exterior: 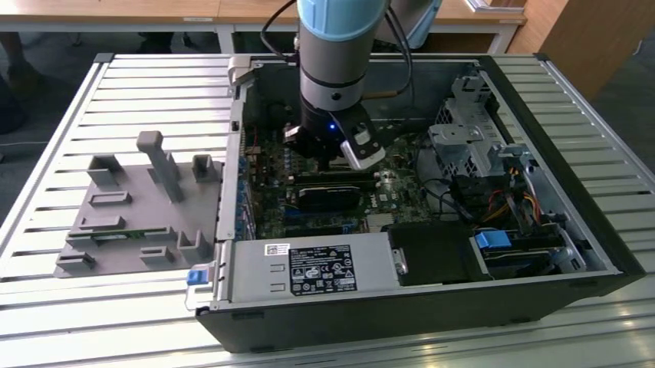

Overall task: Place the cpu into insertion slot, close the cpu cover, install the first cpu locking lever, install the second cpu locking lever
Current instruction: 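Install the second cpu locking lever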

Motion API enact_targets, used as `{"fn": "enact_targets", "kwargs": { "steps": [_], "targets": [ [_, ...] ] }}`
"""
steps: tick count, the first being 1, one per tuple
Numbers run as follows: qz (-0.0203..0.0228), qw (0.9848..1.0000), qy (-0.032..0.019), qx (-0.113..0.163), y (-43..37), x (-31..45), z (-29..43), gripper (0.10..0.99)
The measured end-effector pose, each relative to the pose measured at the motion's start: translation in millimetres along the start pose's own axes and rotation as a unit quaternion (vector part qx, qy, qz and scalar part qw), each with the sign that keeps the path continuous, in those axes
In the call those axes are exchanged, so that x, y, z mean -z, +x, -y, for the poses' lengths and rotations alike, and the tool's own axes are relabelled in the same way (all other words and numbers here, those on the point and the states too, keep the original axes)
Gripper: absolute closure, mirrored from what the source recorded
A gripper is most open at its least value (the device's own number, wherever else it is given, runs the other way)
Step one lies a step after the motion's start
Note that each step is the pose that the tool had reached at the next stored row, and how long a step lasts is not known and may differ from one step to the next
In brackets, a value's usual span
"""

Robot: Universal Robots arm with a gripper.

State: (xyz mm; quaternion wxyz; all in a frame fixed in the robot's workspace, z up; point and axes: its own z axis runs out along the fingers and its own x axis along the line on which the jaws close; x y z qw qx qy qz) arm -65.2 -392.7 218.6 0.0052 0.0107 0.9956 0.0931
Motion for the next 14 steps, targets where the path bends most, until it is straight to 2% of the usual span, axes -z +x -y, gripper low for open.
{"fn": "enact_targets", "kwargs": {
  "steps": [7,14],
  "targets": [
    [-0.0001,1.0,-0.004,0.0,5.9,-9.8,2.0,0.98],
    [-0.0005,0.9998,-0.0204,0.0,6.8,-14.7,5.5,0.98]
  ]
}}
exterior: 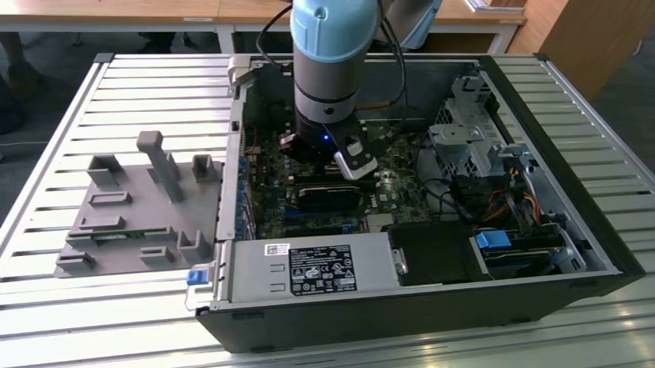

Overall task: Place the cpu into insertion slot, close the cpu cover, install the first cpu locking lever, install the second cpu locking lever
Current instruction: 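Install the second cpu locking lever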

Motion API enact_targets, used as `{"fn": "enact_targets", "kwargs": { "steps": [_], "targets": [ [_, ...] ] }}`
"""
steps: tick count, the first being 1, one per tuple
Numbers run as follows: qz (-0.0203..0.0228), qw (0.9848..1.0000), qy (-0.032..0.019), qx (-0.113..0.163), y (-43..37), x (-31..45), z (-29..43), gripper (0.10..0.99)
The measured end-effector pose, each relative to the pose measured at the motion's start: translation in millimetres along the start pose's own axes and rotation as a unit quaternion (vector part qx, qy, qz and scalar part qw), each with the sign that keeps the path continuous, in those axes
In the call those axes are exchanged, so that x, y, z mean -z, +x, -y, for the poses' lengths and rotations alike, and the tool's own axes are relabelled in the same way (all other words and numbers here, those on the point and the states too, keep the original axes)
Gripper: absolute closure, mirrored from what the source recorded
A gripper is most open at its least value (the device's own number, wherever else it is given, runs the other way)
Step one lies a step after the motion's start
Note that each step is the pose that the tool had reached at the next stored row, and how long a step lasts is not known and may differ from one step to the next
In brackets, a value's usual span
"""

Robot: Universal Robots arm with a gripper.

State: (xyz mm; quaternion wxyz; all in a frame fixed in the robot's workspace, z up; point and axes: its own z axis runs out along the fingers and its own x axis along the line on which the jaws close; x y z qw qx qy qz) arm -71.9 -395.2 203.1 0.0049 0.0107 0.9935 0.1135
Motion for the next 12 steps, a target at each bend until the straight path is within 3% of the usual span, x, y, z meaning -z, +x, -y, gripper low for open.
{"fn": "enact_targets", "kwargs": {
  "steps": [6,12],
  "targets": [
    [-0.0002,0.9999,-0.0103,0.0,1.6,-5.5,3.1,0.98],
    [-0.0006,0.9996,-0.0282,0.0,2.4,-9.4,4.0,0.98]
  ]
}}
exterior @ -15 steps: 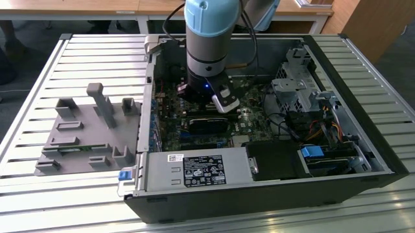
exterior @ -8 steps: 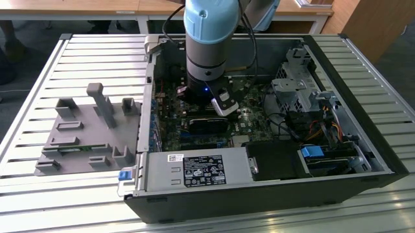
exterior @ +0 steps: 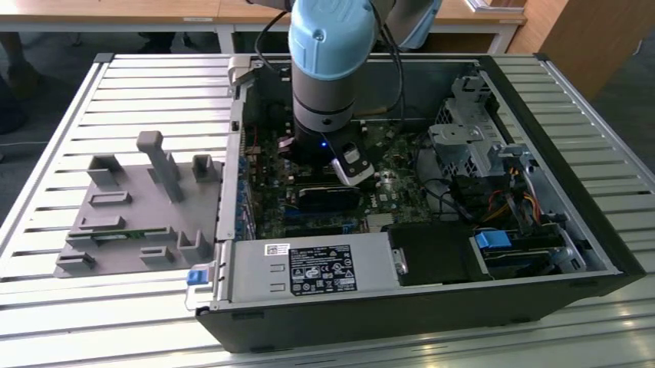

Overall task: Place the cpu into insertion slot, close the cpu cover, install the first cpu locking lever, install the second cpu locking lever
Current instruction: 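Install the second cpu locking lever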

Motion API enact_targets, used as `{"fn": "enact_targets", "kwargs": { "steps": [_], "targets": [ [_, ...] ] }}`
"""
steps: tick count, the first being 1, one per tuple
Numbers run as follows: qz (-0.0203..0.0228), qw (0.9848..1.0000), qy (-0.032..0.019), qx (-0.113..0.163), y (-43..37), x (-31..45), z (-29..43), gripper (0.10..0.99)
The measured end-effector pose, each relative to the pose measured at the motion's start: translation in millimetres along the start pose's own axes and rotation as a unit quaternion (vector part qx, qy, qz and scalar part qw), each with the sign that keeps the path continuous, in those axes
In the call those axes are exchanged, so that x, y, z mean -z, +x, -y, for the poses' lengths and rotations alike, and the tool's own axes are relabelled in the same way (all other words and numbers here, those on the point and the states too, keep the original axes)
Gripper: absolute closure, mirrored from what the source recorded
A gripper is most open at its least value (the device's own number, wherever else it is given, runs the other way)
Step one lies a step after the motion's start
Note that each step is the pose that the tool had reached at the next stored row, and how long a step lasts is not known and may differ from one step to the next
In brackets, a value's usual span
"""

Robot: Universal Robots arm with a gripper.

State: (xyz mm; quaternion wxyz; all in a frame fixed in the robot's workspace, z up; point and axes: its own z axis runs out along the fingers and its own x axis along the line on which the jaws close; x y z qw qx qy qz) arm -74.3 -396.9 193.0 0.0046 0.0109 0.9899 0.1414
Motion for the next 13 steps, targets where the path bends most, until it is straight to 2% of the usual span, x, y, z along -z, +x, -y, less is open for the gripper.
{"fn": "enact_targets", "kwargs": {
  "steps": [3,6,10,13],
  "targets": [
    [-0.0001,1.0,-0.0066,0.0,1.7,-2.7,0.8,0.98],
    [-0.0003,0.9999,-0.0105,0.0,5.1,-4.4,1.5,0.98],
    [-0.0002,0.9999,-0.0111,0.0,5.9,-4.5,1.5,0.98],
    [-0.0001,0.9999,-0.0113,0.0,5.8,0.5,-0.1,0.98]
  ]
}}
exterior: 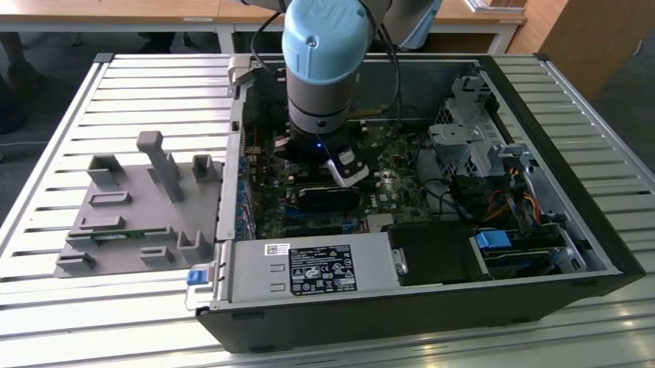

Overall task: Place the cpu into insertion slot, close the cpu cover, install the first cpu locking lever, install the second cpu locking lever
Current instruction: 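Install the second cpu locking lever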

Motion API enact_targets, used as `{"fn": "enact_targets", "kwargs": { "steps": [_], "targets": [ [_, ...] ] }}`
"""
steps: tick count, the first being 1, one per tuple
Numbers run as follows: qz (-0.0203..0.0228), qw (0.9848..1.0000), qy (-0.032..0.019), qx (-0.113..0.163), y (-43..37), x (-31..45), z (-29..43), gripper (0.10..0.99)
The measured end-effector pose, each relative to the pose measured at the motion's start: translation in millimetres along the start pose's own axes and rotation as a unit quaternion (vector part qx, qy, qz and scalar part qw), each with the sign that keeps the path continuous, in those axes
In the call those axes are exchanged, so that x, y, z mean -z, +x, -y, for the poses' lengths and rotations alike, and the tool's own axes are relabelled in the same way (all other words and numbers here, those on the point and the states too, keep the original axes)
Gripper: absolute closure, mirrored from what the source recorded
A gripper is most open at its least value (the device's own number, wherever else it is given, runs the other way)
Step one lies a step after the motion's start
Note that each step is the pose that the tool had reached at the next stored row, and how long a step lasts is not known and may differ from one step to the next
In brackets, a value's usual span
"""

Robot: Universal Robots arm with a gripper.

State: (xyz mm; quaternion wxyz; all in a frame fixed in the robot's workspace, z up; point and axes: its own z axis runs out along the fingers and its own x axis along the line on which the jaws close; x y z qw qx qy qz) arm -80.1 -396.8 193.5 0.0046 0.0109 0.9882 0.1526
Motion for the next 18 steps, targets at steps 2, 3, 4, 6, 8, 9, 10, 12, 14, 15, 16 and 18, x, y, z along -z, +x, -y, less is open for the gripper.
{"fn": "enact_targets", "kwargs": {
  "steps": [2,3,4,6,8,9,10,12,14,15,16,18],
  "targets": [
    [-0.0001,1.0,0.0002,0.0,0.0,4.7,-1.4,0.98],
    [-0.0001,1.0,0.0002,0.0,0.0,7.2,-2.2,0.98],
    [-0.0001,1.0,0.0002,0.0,0.0,10.1,-3.1,0.98],
    [-0.0001,1.0,0.0002,0.0,-0.1,15.2,-4.9,0.98],
    [-0.0001,1.0,0.0003,0.0,-0.1,20.4,-6.6,0.98],
    [-0.0001,1.0,0.0003,0.0,-0.1,22.8,-7.4,0.98],
    [-0.0001,1.0,0.0003,0.0,-0.1,25.2,-8.3,0.98],
    [-0.0001,1.0,0.0003,0.0,-0.1,28.2,-9.3,0.98],
    [-0.0001,1.0,0.0002,0.0,-0.1,29.5,-9.7,0.98],
    [-0.0001,1.0,0.0002,0.0,-0.1,29.4,-9.8,0.98],
    [0.0,1.0,0.0001,0.0,-0.1,29.4,-9.8,0.98],
    [-0.0001,1.0,0.0002,0.0,-0.1,29.6,-9.8,0.98]
  ]
}}
